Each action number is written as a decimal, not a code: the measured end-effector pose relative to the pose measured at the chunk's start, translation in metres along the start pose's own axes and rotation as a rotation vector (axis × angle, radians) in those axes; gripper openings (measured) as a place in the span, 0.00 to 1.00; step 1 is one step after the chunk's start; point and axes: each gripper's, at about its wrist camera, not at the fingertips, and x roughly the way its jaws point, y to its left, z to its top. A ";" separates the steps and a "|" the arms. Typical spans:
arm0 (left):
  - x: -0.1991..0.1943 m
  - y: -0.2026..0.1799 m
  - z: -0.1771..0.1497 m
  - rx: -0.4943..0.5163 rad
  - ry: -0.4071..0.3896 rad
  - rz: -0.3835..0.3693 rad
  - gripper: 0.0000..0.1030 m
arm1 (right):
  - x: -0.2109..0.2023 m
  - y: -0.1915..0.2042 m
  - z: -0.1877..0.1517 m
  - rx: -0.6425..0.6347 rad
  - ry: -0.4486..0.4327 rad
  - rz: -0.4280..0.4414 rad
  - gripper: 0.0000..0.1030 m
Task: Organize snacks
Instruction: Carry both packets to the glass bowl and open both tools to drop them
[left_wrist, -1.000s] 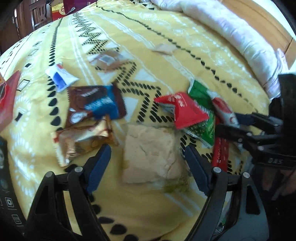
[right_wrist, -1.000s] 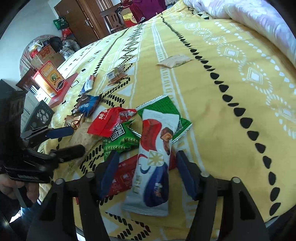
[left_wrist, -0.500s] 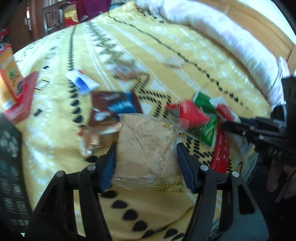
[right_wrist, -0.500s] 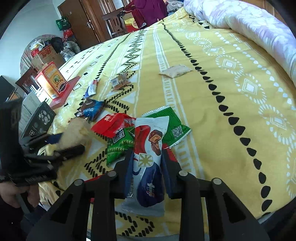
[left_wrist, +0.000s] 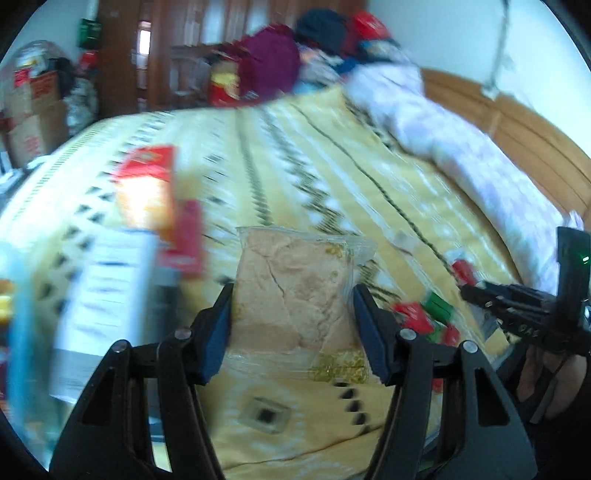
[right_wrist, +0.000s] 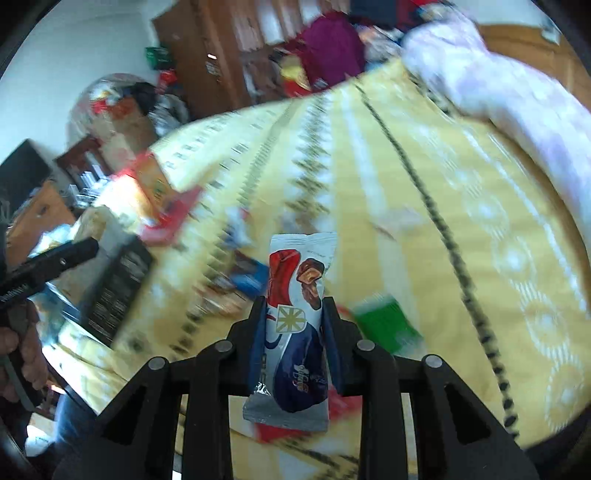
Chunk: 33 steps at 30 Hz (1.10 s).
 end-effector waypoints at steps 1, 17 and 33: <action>-0.012 0.014 0.003 -0.013 -0.013 0.027 0.61 | -0.002 0.013 0.010 -0.021 -0.017 0.021 0.30; -0.148 0.260 -0.028 -0.403 -0.121 0.532 0.61 | 0.042 0.381 0.116 -0.371 0.043 0.619 0.30; -0.157 0.300 -0.057 -0.464 -0.092 0.534 0.61 | 0.098 0.510 0.083 -0.507 0.172 0.646 0.30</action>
